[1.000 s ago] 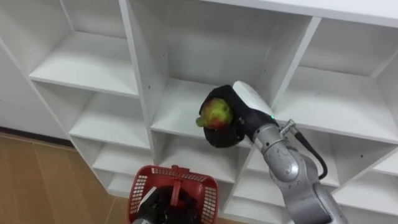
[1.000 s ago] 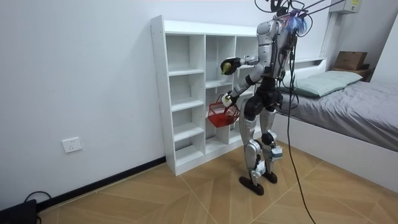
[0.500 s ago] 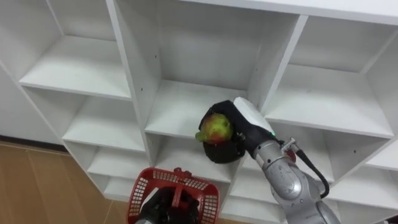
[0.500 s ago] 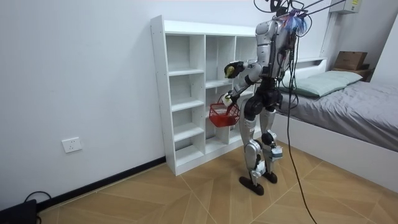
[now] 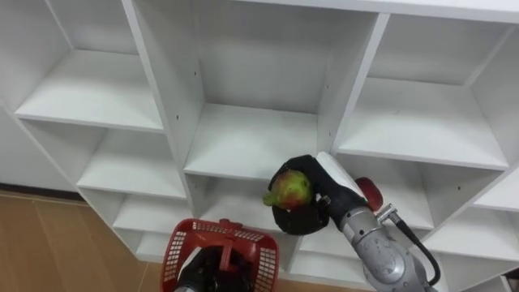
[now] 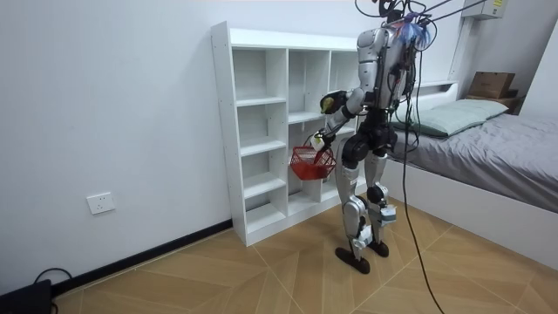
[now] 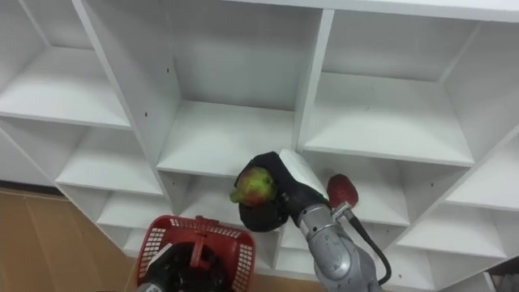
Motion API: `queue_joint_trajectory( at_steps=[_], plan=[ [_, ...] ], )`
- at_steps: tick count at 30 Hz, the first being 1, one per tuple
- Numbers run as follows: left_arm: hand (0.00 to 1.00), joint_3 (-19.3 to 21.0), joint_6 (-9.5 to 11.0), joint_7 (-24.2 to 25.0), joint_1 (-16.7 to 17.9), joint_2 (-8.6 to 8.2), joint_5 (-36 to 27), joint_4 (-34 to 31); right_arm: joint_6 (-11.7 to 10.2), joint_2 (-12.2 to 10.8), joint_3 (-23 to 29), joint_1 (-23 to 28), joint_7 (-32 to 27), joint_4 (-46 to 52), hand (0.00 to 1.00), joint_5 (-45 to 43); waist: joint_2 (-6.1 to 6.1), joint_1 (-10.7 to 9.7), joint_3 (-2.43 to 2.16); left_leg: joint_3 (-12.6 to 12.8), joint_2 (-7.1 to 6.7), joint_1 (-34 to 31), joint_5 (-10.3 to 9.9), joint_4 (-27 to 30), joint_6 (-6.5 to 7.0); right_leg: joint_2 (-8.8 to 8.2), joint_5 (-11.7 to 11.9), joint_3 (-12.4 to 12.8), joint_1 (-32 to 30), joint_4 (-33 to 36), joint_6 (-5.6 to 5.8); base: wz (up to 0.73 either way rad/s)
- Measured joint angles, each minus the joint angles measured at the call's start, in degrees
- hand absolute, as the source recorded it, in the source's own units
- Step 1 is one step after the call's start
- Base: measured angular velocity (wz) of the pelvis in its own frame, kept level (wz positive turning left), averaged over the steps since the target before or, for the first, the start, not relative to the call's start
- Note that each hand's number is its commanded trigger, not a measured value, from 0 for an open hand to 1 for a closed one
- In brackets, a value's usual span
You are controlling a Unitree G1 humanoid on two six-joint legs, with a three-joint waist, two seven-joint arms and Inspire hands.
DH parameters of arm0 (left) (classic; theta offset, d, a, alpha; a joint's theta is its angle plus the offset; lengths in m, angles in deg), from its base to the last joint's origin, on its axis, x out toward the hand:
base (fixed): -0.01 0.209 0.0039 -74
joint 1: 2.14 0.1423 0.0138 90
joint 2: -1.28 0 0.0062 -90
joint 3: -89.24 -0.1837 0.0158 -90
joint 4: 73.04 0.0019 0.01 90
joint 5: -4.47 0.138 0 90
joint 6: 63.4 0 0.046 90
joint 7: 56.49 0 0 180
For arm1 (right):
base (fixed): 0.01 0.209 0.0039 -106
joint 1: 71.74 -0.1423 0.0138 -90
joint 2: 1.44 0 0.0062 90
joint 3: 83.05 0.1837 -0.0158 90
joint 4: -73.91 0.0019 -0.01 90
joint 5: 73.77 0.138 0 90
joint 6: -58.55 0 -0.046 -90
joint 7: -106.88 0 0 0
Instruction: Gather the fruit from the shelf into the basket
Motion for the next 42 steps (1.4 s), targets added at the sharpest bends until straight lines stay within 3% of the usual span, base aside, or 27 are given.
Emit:
queue_joint_trajectory(
  at_steps=[21, 25, 31, 42],
  plan=[
    [1.00, -0.1, 0.3, -0.8, -0.1, 1.30, 0.1, -0.8, -1.0, -0.3, 0.0, 1.5, -0.3, -9.7, 1.00, 2.4, -0.11, -0.4, -0.36, 0.1, 0.09, -0.5, 0.0, 0.2, 0.00, 0.07, 0.1, 0.1, -0.5, 0.0, -0.18, 0.00],
    [1.00, -0.1, 1.8, -0.8, -0.1, 1.19, 0.1, -0.9, -1.4, -0.5, 0.0, 1.5, -0.3, -12.4, 1.00, 2.2, -0.24, -0.4, -0.43, 0.1, 0.08, -0.4, 0.0, 0.2, 0.00, -0.32, 0.1, 0.1, -0.3, 0.0, -0.18, 0.00],
    [1.00, -0.1, 2.5, -0.8, -0.1, 1.22, 0.1, -0.9, -1.5, -0.5, -0.1, 1.6, -0.3, -13.2, 1.00, 2.1, -0.61, -0.3, -0.11, 0.1, 0.08, -0.4, 0.0, 0.2, 0.00, -0.31, 0.1, 0.1, -0.3, 0.0, -0.18, 0.00],
    [1.00, -0.4, 2.5, -0.9, -0.1, 0.90, 0.0, -1.3, -1.9, -1.6, -1.1, 1.9, 0.1, -17.5, 1.00, 2.1, -0.60, 0.1, 0.03, 0.1, 0.07, -0.4, 0.0, 0.1, 0.00, -0.33, 0.1, 0.1, -0.6, -0.1, -0.18, 0.00]
  ],
)
